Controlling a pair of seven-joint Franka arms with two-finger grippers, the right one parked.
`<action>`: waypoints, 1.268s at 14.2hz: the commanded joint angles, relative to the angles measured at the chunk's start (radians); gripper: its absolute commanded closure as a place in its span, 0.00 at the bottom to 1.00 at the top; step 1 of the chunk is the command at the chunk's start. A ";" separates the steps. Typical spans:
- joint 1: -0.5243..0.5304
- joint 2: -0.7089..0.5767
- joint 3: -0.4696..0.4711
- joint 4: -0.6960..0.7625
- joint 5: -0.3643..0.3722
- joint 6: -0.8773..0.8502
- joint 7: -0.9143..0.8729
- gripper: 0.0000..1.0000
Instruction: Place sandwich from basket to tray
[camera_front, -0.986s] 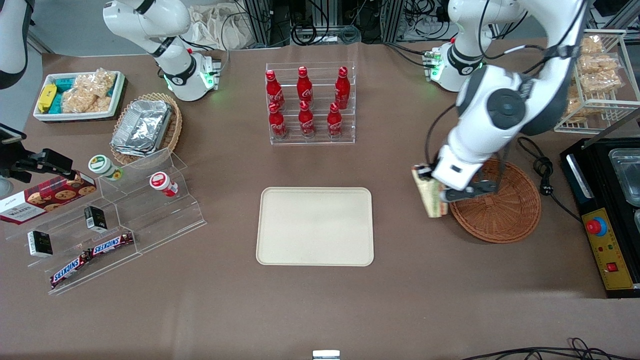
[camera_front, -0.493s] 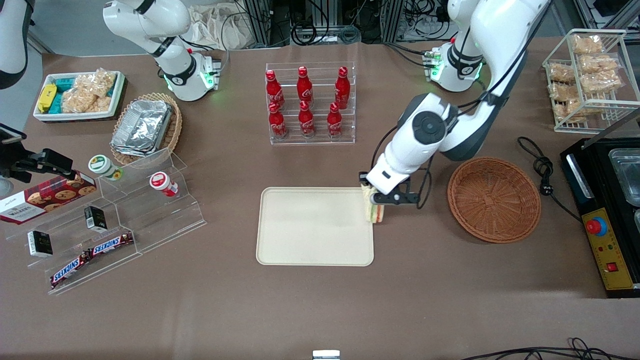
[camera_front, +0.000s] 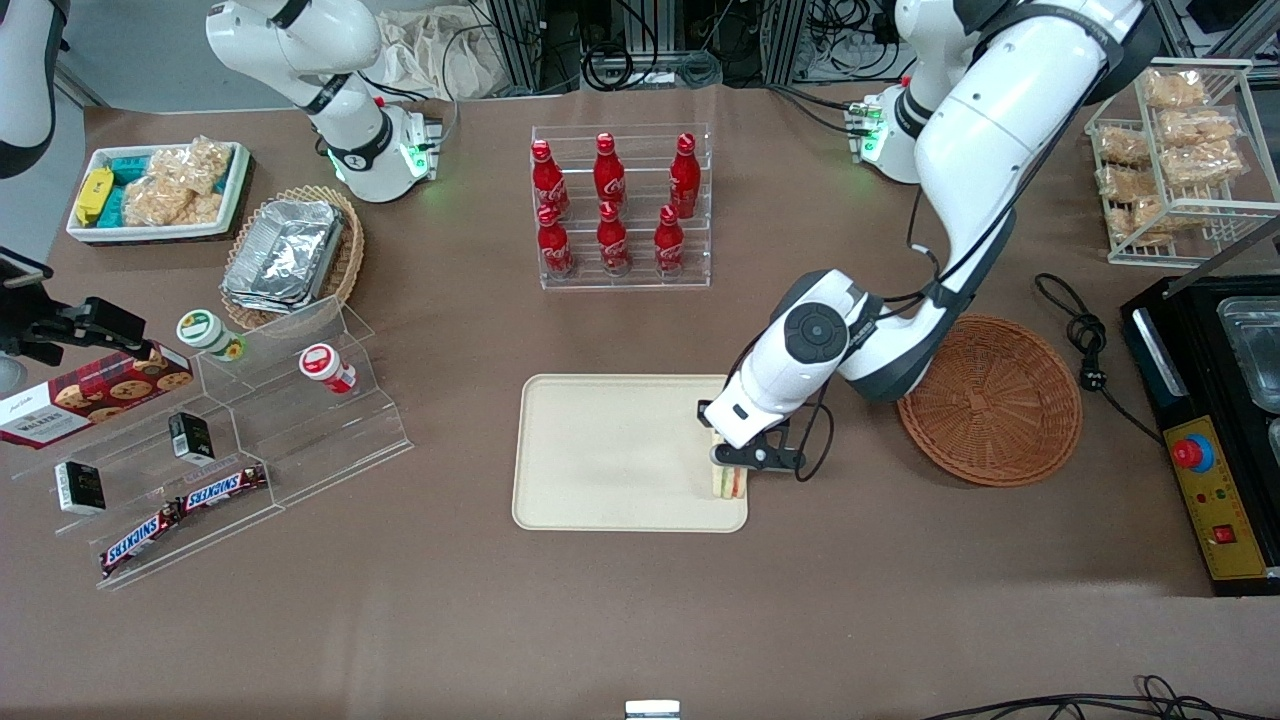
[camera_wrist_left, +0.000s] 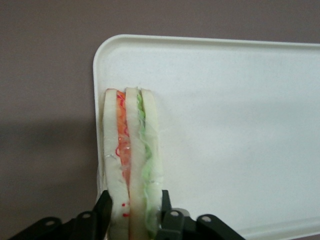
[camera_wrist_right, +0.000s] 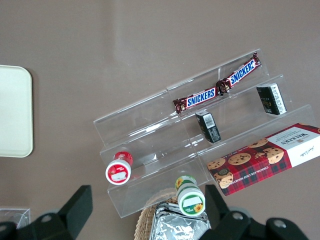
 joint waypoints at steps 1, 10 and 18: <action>-0.010 -0.013 0.000 0.053 0.010 -0.011 -0.092 0.02; 0.279 -0.404 -0.081 0.048 -0.160 -0.480 0.027 0.01; 0.038 -0.778 0.497 0.027 -0.348 -0.948 0.535 0.01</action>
